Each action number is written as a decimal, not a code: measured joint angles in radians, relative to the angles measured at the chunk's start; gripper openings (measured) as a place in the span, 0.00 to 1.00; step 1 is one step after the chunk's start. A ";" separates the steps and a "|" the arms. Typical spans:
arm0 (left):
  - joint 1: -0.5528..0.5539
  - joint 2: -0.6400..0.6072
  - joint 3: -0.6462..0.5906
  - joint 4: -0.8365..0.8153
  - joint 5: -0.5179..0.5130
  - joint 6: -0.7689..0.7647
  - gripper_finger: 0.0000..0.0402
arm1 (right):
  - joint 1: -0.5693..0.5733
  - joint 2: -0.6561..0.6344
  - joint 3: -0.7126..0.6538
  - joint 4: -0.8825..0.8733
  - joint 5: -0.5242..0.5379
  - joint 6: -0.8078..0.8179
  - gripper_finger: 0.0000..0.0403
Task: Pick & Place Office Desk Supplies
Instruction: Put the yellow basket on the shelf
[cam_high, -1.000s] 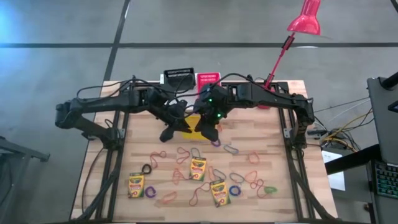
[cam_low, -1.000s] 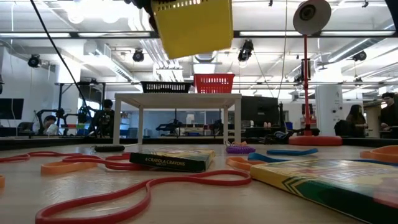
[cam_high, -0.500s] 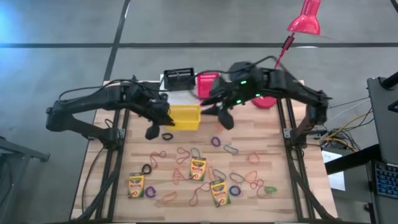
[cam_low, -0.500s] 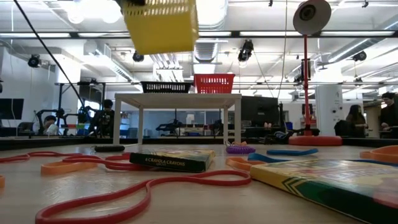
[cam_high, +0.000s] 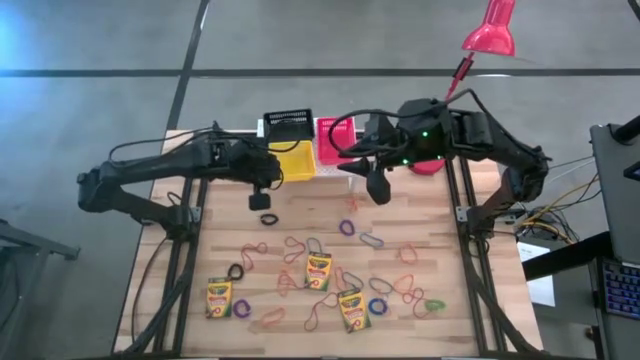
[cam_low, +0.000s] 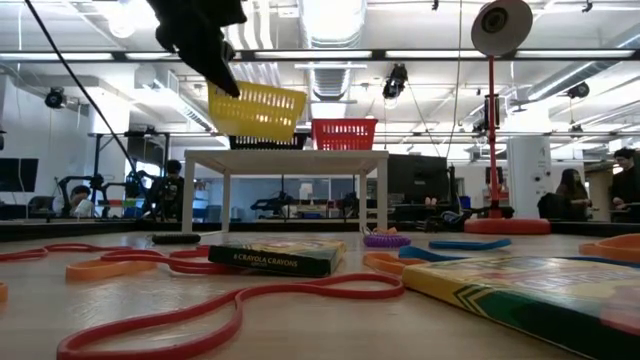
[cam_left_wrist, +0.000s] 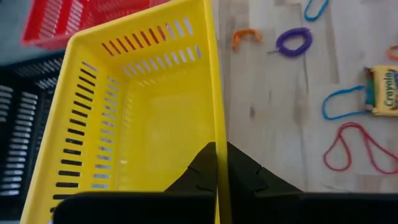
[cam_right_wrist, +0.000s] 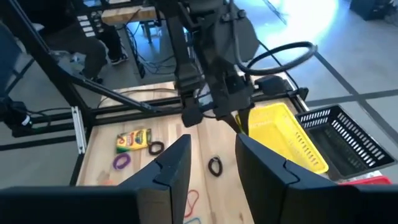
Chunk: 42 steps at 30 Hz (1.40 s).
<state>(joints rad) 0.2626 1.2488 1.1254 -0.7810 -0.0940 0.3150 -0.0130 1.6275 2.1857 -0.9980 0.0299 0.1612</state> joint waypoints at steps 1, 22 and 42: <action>0.004 0.000 -0.014 0.013 0.000 0.000 0.03 | 0.002 0.001 0.000 -0.001 0.000 0.000 0.30; 0.036 0.001 -0.099 0.086 -0.105 0.000 0.26 | 0.011 0.010 -0.029 0.010 -0.001 0.004 0.25; 0.047 -0.004 -0.086 0.106 -0.127 -0.182 0.34 | 0.011 0.010 -0.056 0.038 -0.001 0.022 0.22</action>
<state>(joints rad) 0.3092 1.2447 1.0390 -0.6750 -0.2211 0.1328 -0.0021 1.6379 2.1292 -0.9602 0.0288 0.1837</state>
